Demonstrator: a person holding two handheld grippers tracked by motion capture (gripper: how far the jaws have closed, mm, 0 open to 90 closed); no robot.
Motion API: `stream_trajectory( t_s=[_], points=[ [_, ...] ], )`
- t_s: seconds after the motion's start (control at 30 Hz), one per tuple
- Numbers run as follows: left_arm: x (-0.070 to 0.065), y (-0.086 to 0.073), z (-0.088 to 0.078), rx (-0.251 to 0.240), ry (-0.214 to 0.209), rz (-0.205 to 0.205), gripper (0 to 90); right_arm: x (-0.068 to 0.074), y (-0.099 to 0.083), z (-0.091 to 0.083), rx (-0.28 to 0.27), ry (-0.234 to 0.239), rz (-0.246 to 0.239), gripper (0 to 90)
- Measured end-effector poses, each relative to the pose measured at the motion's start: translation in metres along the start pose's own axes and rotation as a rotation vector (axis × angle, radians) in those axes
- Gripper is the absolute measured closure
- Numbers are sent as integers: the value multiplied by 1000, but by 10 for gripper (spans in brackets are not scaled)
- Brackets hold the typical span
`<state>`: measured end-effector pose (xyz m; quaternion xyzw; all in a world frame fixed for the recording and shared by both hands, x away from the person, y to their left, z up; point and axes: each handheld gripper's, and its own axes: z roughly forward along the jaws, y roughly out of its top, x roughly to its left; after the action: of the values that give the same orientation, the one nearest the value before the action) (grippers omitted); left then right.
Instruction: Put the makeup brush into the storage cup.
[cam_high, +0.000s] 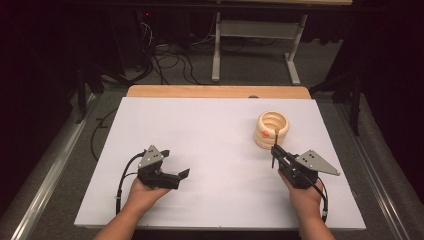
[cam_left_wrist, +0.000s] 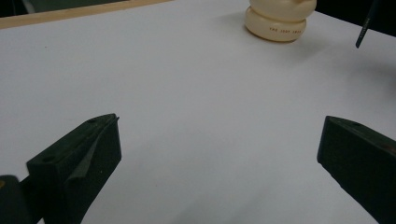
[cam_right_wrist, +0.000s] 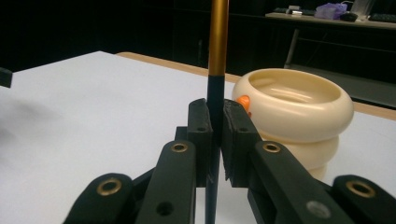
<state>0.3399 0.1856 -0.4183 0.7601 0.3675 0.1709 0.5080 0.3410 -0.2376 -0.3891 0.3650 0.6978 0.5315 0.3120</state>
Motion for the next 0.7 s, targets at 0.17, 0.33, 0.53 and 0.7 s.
stream_trajectory(
  t_s=[0.17, 0.33, 0.53, 0.7],
  points=[
    [-1, 0, 1, -1, -13, -1, 4, -5, -2, 0, 14, -27, 6, 850],
    [-1, 0, 0, -5, -19, 3, 4, -12, -4, -2, 16, -55, 18, 850],
    [-3, 1, 0, -11, -27, 10, 4, -20, -4, -4, 14, -81, 31, 851],
    [-4, 1, 0, -12, -35, 11, 4, -26, -3, -4, 12, -85, 56, 850]
  ],
)
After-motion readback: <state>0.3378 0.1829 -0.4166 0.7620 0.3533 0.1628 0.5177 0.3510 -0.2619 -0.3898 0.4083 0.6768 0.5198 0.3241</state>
